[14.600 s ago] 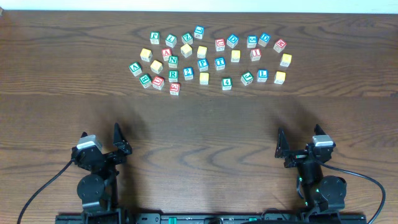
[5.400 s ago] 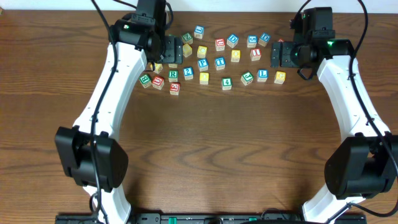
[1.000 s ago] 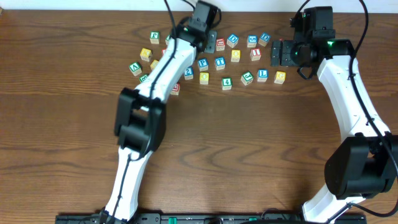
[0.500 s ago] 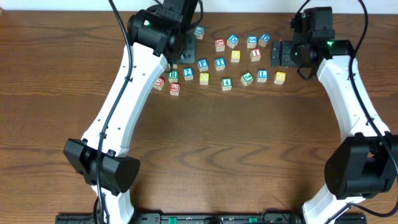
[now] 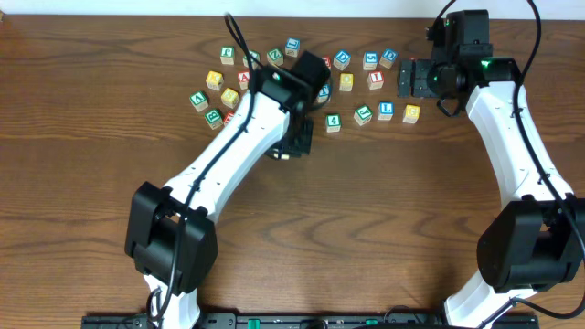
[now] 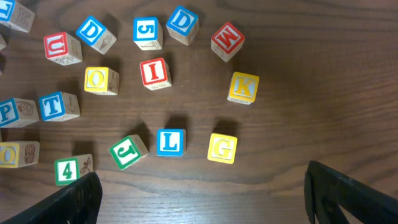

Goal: Spell out CORL
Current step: 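Carry the C block toward the table center and lower it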

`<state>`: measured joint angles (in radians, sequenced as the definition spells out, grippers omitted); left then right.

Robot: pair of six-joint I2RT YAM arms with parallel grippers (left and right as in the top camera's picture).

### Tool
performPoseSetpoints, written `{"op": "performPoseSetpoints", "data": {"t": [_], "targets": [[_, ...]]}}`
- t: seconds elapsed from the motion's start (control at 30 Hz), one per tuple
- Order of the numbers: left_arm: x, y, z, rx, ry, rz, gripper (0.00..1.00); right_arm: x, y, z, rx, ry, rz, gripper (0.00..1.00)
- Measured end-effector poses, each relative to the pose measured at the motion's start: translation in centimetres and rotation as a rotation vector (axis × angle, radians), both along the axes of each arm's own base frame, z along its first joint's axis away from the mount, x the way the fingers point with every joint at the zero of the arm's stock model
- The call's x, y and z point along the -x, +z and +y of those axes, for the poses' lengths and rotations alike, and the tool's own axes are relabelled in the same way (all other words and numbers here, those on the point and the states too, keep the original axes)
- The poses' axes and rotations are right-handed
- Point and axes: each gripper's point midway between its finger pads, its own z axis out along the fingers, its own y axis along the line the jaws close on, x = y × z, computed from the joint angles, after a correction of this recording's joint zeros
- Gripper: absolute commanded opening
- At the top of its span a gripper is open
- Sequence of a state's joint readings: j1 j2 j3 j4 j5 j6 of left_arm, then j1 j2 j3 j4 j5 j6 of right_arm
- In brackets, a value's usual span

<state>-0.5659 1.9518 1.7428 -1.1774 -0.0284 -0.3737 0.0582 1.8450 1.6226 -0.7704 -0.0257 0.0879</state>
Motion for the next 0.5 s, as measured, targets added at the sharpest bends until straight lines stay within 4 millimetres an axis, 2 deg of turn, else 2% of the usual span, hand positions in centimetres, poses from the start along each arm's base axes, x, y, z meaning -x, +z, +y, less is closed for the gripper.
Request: {"op": "performPoseSetpoints", "data": {"t": [0.13, 0.3, 0.43, 0.47, 0.5], "targets": [[0.4, -4.2, 0.3, -0.001, 0.043, 0.009, 0.22, 0.0, 0.0, 0.0, 0.0, 0.0, 0.002, 0.99], [0.6, -8.3, 0.5, 0.02, 0.073, -0.018, 0.22, 0.0, 0.0, 0.0, 0.0, 0.0, 0.002, 0.99], [1.7, -10.4, 1.1, 0.031, 0.089, -0.031, 0.24, 0.0, 0.0, 0.0, 0.0, 0.0, 0.002, 0.99], [1.9, -10.4, 1.3, 0.032, 0.096, -0.033, 0.28, 0.0, 0.0, 0.0, 0.0, 0.0, 0.002, 0.99], [1.9, -10.2, 1.4, 0.04, 0.102, -0.043, 0.28, 0.0, 0.0, 0.0, 0.0, 0.0, 0.002, 0.99]]}}
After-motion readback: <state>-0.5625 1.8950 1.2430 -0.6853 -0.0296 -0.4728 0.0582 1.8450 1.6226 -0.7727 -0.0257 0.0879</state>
